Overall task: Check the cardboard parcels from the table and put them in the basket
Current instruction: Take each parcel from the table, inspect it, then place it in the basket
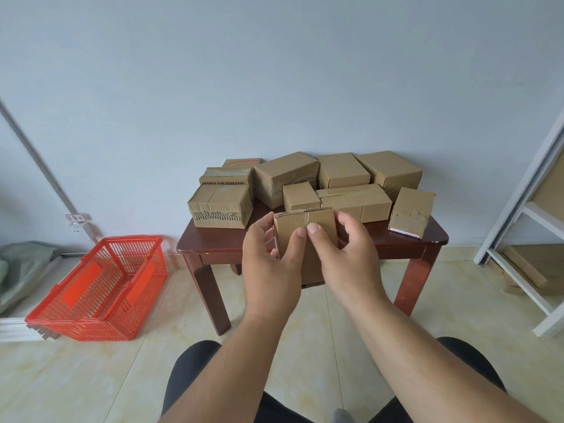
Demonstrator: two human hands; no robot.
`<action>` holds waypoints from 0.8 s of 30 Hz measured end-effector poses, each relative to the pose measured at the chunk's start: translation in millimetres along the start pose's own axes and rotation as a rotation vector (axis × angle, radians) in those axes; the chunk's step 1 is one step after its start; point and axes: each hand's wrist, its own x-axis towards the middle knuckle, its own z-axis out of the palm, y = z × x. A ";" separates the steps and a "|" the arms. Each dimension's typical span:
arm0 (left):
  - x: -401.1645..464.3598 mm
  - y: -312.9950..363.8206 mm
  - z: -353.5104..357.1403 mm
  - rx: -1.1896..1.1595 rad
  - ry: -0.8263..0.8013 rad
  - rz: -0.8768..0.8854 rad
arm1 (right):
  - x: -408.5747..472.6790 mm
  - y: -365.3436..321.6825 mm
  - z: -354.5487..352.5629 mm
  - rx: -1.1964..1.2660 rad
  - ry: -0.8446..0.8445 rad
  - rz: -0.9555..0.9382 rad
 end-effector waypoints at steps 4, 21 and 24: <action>-2.0 -0.2 -0.7 -0.026 -0.010 0.003 | -1.8 1.4 0.1 0.011 0.010 -0.013; -6.8 -3.1 -0.7 0.075 -0.004 0.043 | -10.2 2.2 2.7 0.016 0.061 0.037; -4.0 -2.1 -3.9 0.168 -0.032 0.079 | -9.2 0.1 2.0 0.014 0.026 0.111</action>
